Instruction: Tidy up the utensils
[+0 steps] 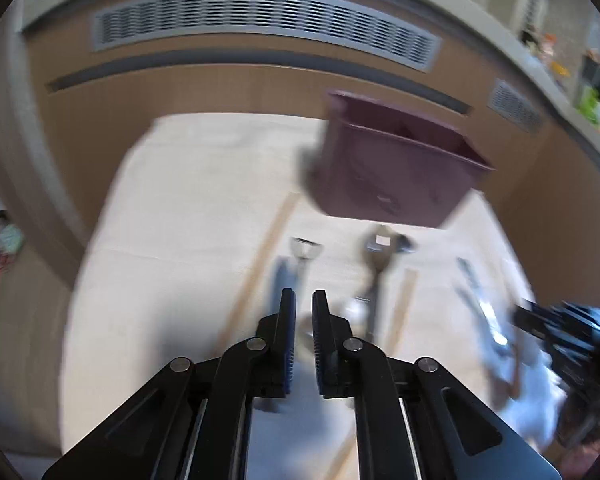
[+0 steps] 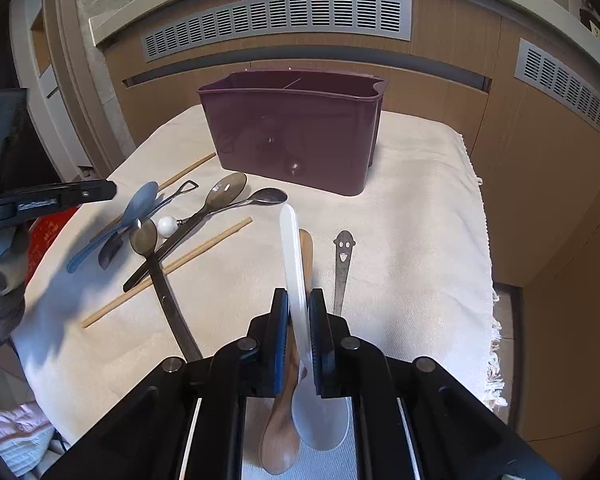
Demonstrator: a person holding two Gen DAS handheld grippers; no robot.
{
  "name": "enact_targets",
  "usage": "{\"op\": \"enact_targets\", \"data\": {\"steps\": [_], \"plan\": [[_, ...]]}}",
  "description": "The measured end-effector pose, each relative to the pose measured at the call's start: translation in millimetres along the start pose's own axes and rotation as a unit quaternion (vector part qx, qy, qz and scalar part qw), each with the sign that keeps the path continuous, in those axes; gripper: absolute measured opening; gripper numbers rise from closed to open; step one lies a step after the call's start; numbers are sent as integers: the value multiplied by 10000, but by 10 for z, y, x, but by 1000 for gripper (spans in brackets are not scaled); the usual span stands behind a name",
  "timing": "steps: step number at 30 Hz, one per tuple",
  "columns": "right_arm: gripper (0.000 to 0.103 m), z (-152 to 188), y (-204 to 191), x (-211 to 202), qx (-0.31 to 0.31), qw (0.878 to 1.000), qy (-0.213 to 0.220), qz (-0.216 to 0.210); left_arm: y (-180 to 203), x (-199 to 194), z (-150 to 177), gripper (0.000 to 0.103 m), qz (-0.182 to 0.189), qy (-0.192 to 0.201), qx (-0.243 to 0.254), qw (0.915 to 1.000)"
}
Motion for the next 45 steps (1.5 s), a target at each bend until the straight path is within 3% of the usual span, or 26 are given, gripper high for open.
{"op": "enact_targets", "data": {"steps": [1, 2, 3, 9, 12, 15, 17, 21, 25, 30, 33, 36, 38, 39, 42, 44, 45], "plan": [[9, 22, -13, -8, -24, 10000, 5, 28, -28, 78, -13, 54, -84, -155, 54, 9998], [9, 45, -31, -10, -48, 10000, 9, 40, -58, 180, -14, 67, -149, -311, 72, 9994], [9, 63, -43, -7, -66, 10000, 23, 60, -81, 275, -5, 72, -128, -396, 103, 9991], [11, 148, -85, 122, -129, 9999, -93, 10, -94, 543, -53, 72, -178, -505, 373, 9979], [11, 186, -87, 178, -136, 9999, -101, 31, -52, 573, -54, 75, 210, -637, 286, 9973], [12, 217, -60, 239, -64, 9999, -111, -53, 123, 514, 58, 84, 484, -659, 538, 9952], [14, 227, -38, 297, -11, 9998, -162, -105, 198, 457, 142, 84, 698, -646, 589, 9937], [19, 239, -7, 357, 69, 9996, -159, -237, 291, 279, 261, 88, 1092, -501, 591, 9910], [26, 250, -32, 360, 20, 9994, -119, -319, 255, 148, 240, 103, 1259, -205, 456, 9908], [31, 254, -68, 357, -71, 9994, -112, -328, 83, 232, 27, 103, 594, 87, 403, 9974], [33, 254, -76, 358, -88, 9994, -111, -331, -6, 413, -28, 103, 688, -330, 389, 9963], [38, 254, -85, 356, -107, 9994, -108, -314, -45, 504, -42, 101, 388, -514, 309, 9974], [42, 256, -95, 355, -120, 9994, -109, -301, -40, 479, -53, 84, 409, -352, 330, 9980], [42, 256, -97, 358, -126, 9994, -114, -295, -25, 475, -62, 70, 420, -317, 373, 9979], [43, 256, -104, 361, -146, 9994, -119, -285, 24, 515, -67, 63, 629, -354, 478, 9962], [43, 257, -103, 360, -149, 9994, -120, -280, 30, 585, -84, 59, 529, -409, 510, 9965], [43, 257, -101, 360, -146, 9994, -119, -277, 21, 598, -100, 51, 522, -424, 497, 9965]]}}
Point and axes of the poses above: each gripper's, at about its wrist camera, not at the fingertips, and x roughly the way its jaws point, y to its right, z to its underside, the point moved 3 cm from there along x, roughly the way its jaws point, and after that the axes turned 8 degrees about -y, right-handed, at the moved point
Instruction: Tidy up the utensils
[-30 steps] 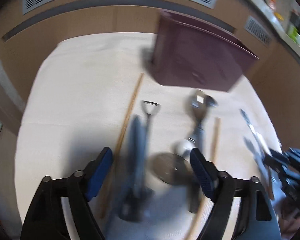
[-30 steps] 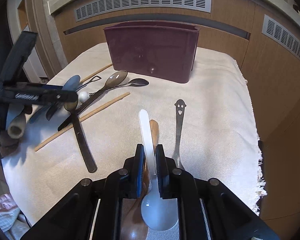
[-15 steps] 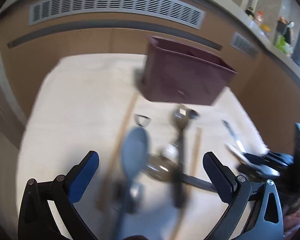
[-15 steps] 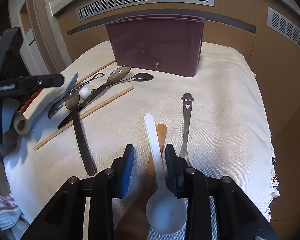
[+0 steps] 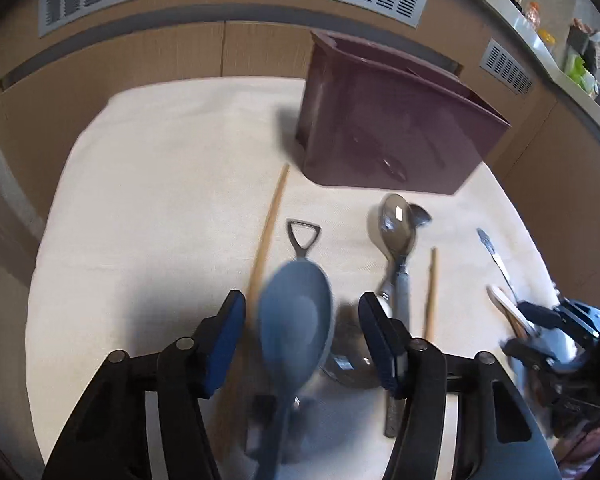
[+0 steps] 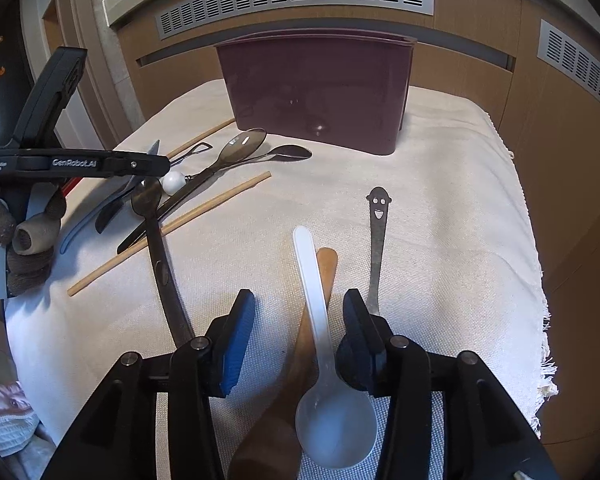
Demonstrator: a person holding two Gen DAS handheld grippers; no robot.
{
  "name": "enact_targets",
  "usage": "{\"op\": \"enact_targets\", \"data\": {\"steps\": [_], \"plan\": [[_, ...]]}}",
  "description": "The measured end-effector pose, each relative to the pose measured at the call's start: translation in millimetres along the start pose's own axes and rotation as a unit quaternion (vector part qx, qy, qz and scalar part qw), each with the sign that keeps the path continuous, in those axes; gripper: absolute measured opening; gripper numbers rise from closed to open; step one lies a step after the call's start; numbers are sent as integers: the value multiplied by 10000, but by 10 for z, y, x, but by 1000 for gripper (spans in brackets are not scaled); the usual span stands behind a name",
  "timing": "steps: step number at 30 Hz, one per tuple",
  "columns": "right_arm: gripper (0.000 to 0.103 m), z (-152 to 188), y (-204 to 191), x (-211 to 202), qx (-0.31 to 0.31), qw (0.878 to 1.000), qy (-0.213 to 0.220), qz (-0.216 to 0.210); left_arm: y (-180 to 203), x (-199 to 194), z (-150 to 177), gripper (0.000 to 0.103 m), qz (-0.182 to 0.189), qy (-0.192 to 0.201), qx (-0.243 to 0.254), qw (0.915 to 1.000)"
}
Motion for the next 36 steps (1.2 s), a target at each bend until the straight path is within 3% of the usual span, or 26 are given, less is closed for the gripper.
{"op": "enact_targets", "data": {"steps": [1, 2, 5, 10, 12, 13, 16, 17, 19, 22, 25, 31, 36], "plan": [[46, 0, -2, 0, 0, 10000, -2, 2, -17, 16, -13, 37, 69, -63, -54, 9999], [54, 1, -1, -3, -2, 10000, -7, 18, -47, 39, -28, 33, 169, -148, -173, 9996], [70, -13, 33, -71, 57, 9997, 59, 251, -33, -19, -6, 33, 218, -99, -258, 9994], [91, -69, 121, -244, 17, 9987, 232, 462, 134, -411, 108, 33, 8, 563, -206, 9982], [91, -98, 138, -260, -45, 9989, 173, 427, 191, -570, 143, 33, -58, 833, -264, 9962], [84, -122, 131, -256, -108, 9992, 103, 371, 229, -648, 163, 33, -121, 996, -285, 9945], [40, -195, 56, -204, -342, 9992, -145, 122, 308, -771, 179, 32, -165, 1290, -324, 9910], [34, -222, 24, -168, -405, 9989, -238, 39, 321, -795, 170, 32, -118, 1323, -335, 9906], [33, -260, -18, -88, -497, 9981, -363, 44, 331, -814, 166, 31, 17, 1347, -374, 9902], [13, -255, -27, 90, -577, 9955, -656, 377, 326, -829, 179, 31, 105, 1336, -396, 9902], [11, -234, -23, 45, -442, 9960, -662, 415, 321, -880, 198, 30, 155, 1339, -411, 9900], [11, -228, -34, -366, -245, 9991, -131, 334, 382, -1067, 242, 30, 79, 1520, -283, 9879], [11, -218, -50, -573, -134, 9994, 149, 274, 349, -838, 223, 32, -69, 820, -312, 9961]]}}
Point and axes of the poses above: each gripper's, at about its wrist camera, not at the fingertips, and x roughly the way its jaws point, y to its right, z to its underside, the point moved 3 cm from there along x, roughly the way its jaws point, and after that the axes turned 8 degrees about -y, right-handed, at the moved point
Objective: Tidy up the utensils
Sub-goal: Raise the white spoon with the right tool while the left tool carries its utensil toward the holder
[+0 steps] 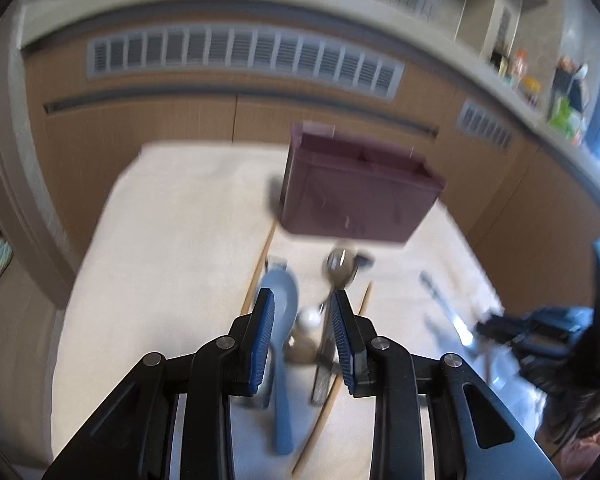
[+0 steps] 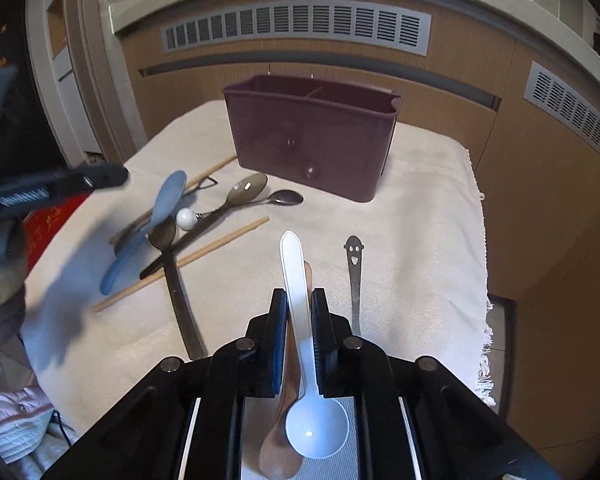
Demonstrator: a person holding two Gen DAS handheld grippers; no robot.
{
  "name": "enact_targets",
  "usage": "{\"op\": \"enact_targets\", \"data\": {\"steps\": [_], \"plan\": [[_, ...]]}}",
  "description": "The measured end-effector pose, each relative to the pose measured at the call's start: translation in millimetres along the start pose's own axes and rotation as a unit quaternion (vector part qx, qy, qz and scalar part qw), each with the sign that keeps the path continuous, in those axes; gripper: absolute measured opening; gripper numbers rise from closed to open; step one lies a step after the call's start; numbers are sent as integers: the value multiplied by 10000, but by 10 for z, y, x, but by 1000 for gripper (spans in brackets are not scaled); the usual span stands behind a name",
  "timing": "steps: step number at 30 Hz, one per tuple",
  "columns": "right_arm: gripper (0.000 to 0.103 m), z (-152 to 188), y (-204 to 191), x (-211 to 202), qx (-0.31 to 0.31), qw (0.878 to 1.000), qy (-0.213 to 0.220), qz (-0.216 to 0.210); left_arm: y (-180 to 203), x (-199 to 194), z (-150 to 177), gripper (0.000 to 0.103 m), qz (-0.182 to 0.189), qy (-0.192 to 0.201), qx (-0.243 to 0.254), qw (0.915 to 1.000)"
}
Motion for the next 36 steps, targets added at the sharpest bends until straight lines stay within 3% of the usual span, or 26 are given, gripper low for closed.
{"op": "enact_targets", "data": {"steps": [4, 8, 13, 16, 18, 22, 28, 31, 36], "plan": [[11, -15, -11, -93, 43, 9998, 188, -100, -108, 349, -16, 46, -188, -657, -96, 9976], [11, -51, -2, -75, 66, 9996, 256, -101, -138, 648, -93, 47, -450, -1035, -102, 9936], [11, -59, 31, -29, 98, 9996, 274, 37, -8, 887, -200, 52, -428, -1262, 28, 9911], [11, -68, 40, 1, 115, 9995, 274, 114, 49, 1011, -243, 51, -674, -1169, 96, 9908], [11, -68, 48, -10, 147, 9994, 297, 113, 35, 1011, -243, 35, -778, -1054, 93, 9913], [11, -70, 79, -86, 246, 9987, 437, 64, 50, 730, -169, 35, -478, -601, 101, 9970], [9, -252, 99, -348, 442, 9951, 872, -179, 273, -117, -246, 34, -183, 517, 238, 9982], [9, -626, 107, -751, 326, 9886, 1471, -70, 491, -625, -603, 32, -2, 1230, 500, 9911], [9, -1400, 148, -1460, 102, 9684, 2477, 271, 795, -1298, -1375, 32, 43, 2305, 1035, 9675]]}}
Point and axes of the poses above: each gripper's, at about its wrist camera, not at the fingertips, and x roughly the way its jaws point, y to its right, z to its underside, the point moved 3 cm from there along x, roughly the way its jaws point, and after that the axes turned 8 degrees about -y, right-handed, at the moved point
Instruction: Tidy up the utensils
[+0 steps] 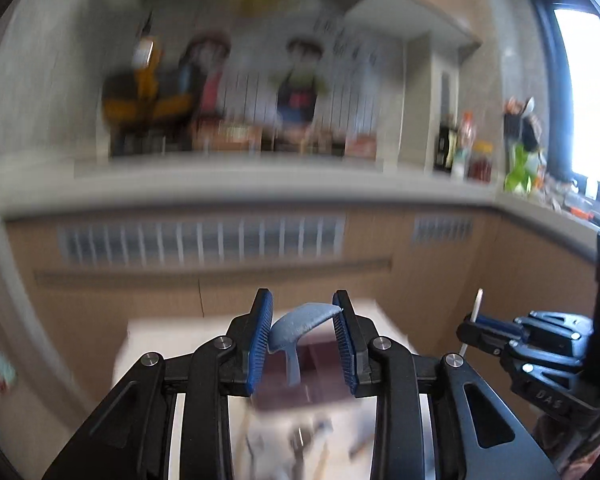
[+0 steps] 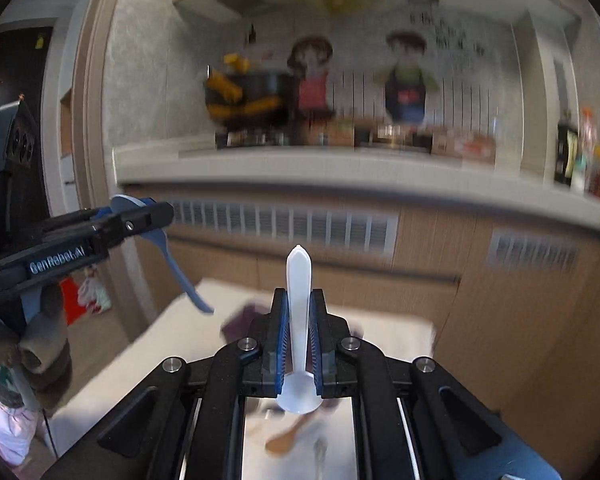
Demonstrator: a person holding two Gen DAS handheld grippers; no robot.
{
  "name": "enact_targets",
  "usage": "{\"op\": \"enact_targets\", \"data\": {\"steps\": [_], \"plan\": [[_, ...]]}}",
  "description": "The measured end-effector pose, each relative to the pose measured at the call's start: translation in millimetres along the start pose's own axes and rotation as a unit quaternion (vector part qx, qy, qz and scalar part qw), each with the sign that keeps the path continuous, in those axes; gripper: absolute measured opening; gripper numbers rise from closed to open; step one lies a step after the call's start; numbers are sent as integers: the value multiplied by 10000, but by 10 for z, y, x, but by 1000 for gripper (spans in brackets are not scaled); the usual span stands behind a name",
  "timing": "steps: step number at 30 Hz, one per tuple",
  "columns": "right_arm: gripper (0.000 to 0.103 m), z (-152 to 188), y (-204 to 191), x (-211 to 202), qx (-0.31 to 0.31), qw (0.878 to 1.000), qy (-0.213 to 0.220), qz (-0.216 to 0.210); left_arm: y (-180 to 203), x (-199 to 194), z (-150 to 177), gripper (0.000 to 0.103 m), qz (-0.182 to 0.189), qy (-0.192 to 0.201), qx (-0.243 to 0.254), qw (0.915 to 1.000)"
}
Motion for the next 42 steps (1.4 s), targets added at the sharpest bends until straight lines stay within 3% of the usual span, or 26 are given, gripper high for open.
{"op": "enact_targets", "data": {"steps": [3, 8, 16, 22, 26, 30, 32, 34, 42], "plan": [[9, -374, 40, 53, -49, 9998, 181, 2, -26, 59, -403, 32, -94, 394, 134, 9991], [9, -611, 84, 308, -157, 9998, 95, 77, -155, 500, -660, 28, 114, 151, -36, 9998], [9, -411, 122, 840, -129, 9994, -242, 197, -271, 1040, -415, 27, 119, -250, -170, 9995], [9, -264, 294, 969, 127, 9991, -407, 88, -421, 1195, 75, 27, 292, -858, -281, 9955], [9, -93, 322, 877, 127, 9986, -502, 84, -366, 1331, 622, 28, 597, -1735, -227, 9828], [9, 36, 318, 805, 64, 9980, -612, 123, -203, 1509, 1233, 29, 778, -2777, -32, 9575], [9, 85, 322, 766, 68, 9979, -634, 136, -129, 1601, 1473, 34, 653, -3143, 129, 9470], [9, 130, 322, 736, 77, 9978, -647, 104, -85, 1686, 1623, 52, 534, -3394, 154, 9390], [9, 339, 285, 651, -40, 9974, -698, 179, 37, 2076, 1965, 53, 114, -3781, -38, 9257]]}}
Point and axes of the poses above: each gripper's, at about its wrist camera, not at the fingertips, and x roughly the way its jaws point, y to its right, z to its underside, the point moved 3 cm from there along x, roughly the way its jaws point, and after that the axes turned 8 degrees about -y, right-handed, at the moved point
